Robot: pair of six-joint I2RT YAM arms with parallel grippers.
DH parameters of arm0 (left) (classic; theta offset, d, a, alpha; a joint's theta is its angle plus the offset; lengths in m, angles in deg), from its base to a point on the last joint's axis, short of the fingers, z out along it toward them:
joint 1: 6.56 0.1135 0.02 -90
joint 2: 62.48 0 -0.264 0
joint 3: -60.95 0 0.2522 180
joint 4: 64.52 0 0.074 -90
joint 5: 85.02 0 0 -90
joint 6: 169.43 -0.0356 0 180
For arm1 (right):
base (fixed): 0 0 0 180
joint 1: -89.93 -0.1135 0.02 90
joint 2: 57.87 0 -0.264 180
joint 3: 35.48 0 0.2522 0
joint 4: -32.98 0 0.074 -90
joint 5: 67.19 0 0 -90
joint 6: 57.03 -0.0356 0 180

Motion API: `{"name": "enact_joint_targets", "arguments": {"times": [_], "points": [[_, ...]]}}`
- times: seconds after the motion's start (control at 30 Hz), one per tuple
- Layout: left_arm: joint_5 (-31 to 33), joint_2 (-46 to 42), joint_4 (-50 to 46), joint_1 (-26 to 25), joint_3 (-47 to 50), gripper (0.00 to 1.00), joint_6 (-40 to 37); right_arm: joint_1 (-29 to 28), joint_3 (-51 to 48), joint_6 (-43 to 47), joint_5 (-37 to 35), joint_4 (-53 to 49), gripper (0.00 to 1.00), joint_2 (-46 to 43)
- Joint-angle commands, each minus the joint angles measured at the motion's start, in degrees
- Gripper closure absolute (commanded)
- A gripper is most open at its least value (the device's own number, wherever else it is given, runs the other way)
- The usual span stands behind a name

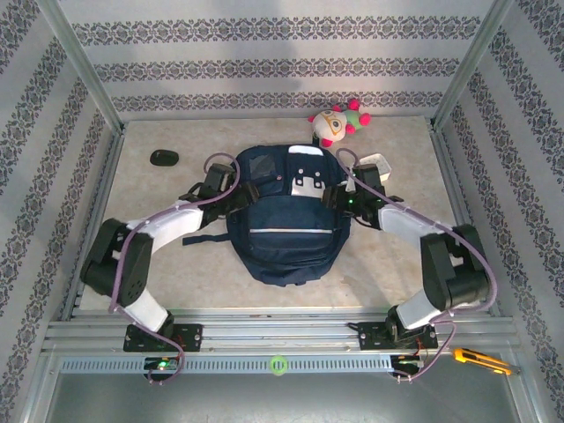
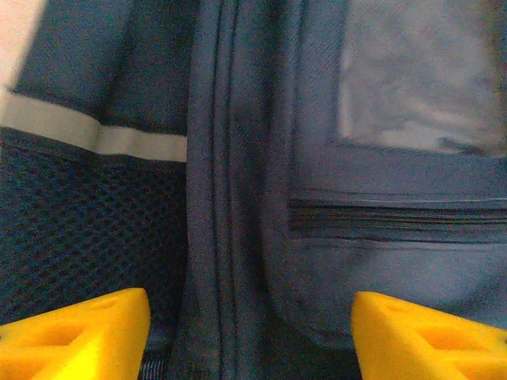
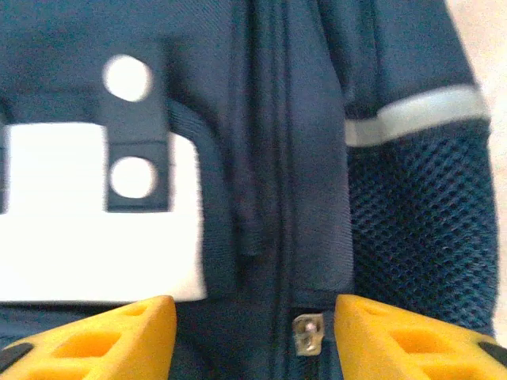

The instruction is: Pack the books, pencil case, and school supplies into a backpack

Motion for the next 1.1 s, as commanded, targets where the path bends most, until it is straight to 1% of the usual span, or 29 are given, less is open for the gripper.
{"name": "enact_joint_targets", "arguments": {"times": [0.0, 0.07, 0.1, 0.13, 0.17, 0.27, 0.37, 0.43, 0.5, 0.6, 0.63, 0.67, 0.7, 0.73, 0.83, 0.87, 0.9, 0.93, 0.97, 1.0, 1.03, 1.07], "points": [[9.4, -10.6, -8.7, 0.7, -5.2, 0.23, -9.8, 1.6, 6.8, 6.4, -1.5, -10.8, 0.37, -8.9], [15.1, -16.6, -9.3, 1.2, -6.0, 0.08, -17.0, 2.5, 9.1, 10.3, -4.0, -14.0, 0.29, -13.6], [18.7, -19.8, -8.2, 1.2, -5.2, 0.00, -21.3, 3.0, 9.6, 12.5, -5.5, -14.6, 0.03, -16.1], [21.9, -22.5, -6.7, 1.2, -4.0, 0.00, -24.5, 3.7, 9.6, 14.1, -6.6, -14.5, 0.02, -18.0], [25.8, -25.6, -3.2, 1.2, -1.5, 0.01, -29.1, 4.6, 9.1, 16.0, -7.6, -13.7, 0.02, -20.3], [35.6, -33.7, 14.6, 1.3, 10.5, 0.00, -41.4, 7.9, 4.6, 19.6, -9.4, -7.7, 0.02, -25.2], [40.7, -36.7, 33.1, 1.6, 22.5, 0.00, -51.0, 11.3, -2.9, 22.6, -9.9, 1.8, 0.02, -28.1], [42.3, -35.6, 39.6, 2.0, 27.2, 0.00, -54.5, 13.6, -8.0, 23.2, -10.0, 8.1, 0.02, -28.4], [43.0, -32.7, 43.7, 2.4, 30.4, 0.01, -55.3, 15.9, -12.5, 22.6, -9.8, 12.8, 0.02, -27.8], [43.2, -25.3, 54.1, 2.6, 35.5, 0.01, -56.2, 18.3, -19.8, 23.1, -9.0, 22.7, 0.02, -25.9], [43.2, -22.2, 58.6, 2.9, 37.3, 0.01, -56.1, 19.2, -22.7, 23.6, -7.0, 27.2, 0.02, -24.7], [42.5, -19.2, 63.0, 3.5, 38.8, 0.01, -55.6, 19.9, -24.6, 23.8, -5.3, 29.5, 0.02, -23.1], [40.9, -16.0, 67.1, 4.6, 40.2, 0.01, -54.6, 20.4, -26.1, 24.0, -4.4, 32.7, 0.02, -21.2], [38.7, -12.0, 70.6, 5.7, 40.9, 0.01, -53.8, 20.8, -27.0, 23.9, -3.6, 34.9, 0.02, -19.0], [31.9, -1.2, 75.2, 8.8, 40.2, 0.01, -52.5, 21.2, -27.4, 23.6, -0.1, 41.1, 0.02, -12.7], [30.5, 1.7, 79.5, 9.5, 40.0, 0.01, -53.3, 21.3, -26.0, 24.8, 1.7, 38.5, 0.02, -12.5], [30.4, 1.1, 79.0, 10.1, 40.7, 0.01, -52.2, 21.4, -25.1, 24.0, 2.1, 38.7, 0.02, -10.9], [27.1, -1.9, 74.0, 11.3, 40.9, 0.01, -49.9, 21.4, -24.2, 23.3, 2.4, 39.1, 0.02, -9.4], [21.6, -3.4, 71.3, 13.3, 41.3, 0.01, -48.8, 21.4, -23.5, 23.0, 3.9, 38.7, 0.02, -8.8], [16.1, -2.6, 71.8, 15.3, 41.7, 0.01, -47.9, 21.4, -23.2, 22.3, 5.3, 39.2, 0.02, -8.6], [13.3, 0.4, 75.5, 16.7, 42.0, 0.01, -47.2, 21.2, -24.4, 21.3, 6.6, 43.1, 0.02, -7.8], [13.5, 4.4, 81.9, 17.1, 41.8, 0.01, -47.8, 20.5, -26.4, 21.4, 6.6, 49.0, 0.02, -6.2]]}}
